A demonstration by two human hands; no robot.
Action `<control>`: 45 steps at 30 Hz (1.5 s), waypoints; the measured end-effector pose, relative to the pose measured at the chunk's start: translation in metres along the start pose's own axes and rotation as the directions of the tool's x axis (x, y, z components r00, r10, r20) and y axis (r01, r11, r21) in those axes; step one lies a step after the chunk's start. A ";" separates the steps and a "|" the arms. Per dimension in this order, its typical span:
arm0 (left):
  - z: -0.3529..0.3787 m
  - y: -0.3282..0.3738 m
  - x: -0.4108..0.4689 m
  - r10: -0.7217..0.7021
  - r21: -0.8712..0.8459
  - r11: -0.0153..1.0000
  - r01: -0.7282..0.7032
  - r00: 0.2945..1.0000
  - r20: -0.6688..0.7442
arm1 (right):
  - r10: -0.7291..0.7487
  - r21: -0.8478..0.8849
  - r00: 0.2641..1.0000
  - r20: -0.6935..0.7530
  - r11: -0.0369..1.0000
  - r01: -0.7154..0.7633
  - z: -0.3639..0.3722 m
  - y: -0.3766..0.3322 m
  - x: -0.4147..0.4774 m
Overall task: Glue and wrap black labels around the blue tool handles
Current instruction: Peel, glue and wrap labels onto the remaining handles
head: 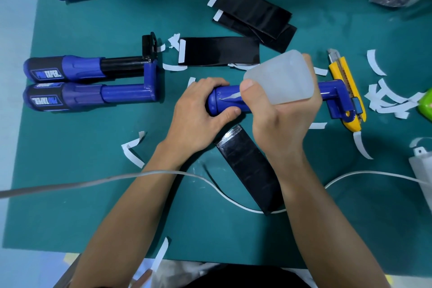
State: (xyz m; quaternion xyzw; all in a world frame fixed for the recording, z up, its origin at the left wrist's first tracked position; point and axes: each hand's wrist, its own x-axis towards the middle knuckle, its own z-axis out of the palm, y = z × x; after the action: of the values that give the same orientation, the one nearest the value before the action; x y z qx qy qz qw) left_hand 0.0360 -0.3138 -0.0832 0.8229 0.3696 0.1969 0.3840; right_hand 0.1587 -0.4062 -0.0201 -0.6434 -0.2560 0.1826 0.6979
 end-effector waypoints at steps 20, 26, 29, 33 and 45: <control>0.002 -0.001 0.000 0.010 0.017 1.000 -0.010 1.000 -0.009 | 0.003 0.035 1.000 0.003 0.999 -0.003 0.000 0.004 0.003; 0.002 0.000 0.001 -0.002 0.010 1.000 0.002 1.000 -0.006 | 0.008 0.039 1.000 0.015 0.999 -0.009 -0.001 0.006 0.004; 0.001 0.000 0.001 -0.002 0.010 1.000 0.002 1.000 -0.008 | 0.008 0.033 1.000 0.008 0.999 -0.008 -0.002 0.006 0.005; 0.001 0.000 0.001 -0.003 0.014 1.000 0.003 1.000 -0.006 | 0.018 0.044 1.000 0.011 0.999 -0.018 -0.003 0.007 0.006; 0.000 0.002 0.002 -0.001 0.011 1.000 0.001 1.000 0.003 | 0.013 0.029 1.000 -0.001 0.999 -0.013 -0.006 0.008 0.008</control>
State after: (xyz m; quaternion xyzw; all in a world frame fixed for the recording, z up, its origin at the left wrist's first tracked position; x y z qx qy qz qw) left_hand 0.0383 -0.3130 -0.0817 0.8251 0.3704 0.1936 0.3802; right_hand 0.1694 -0.4053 -0.0273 -0.6350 -0.2486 0.1905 0.7062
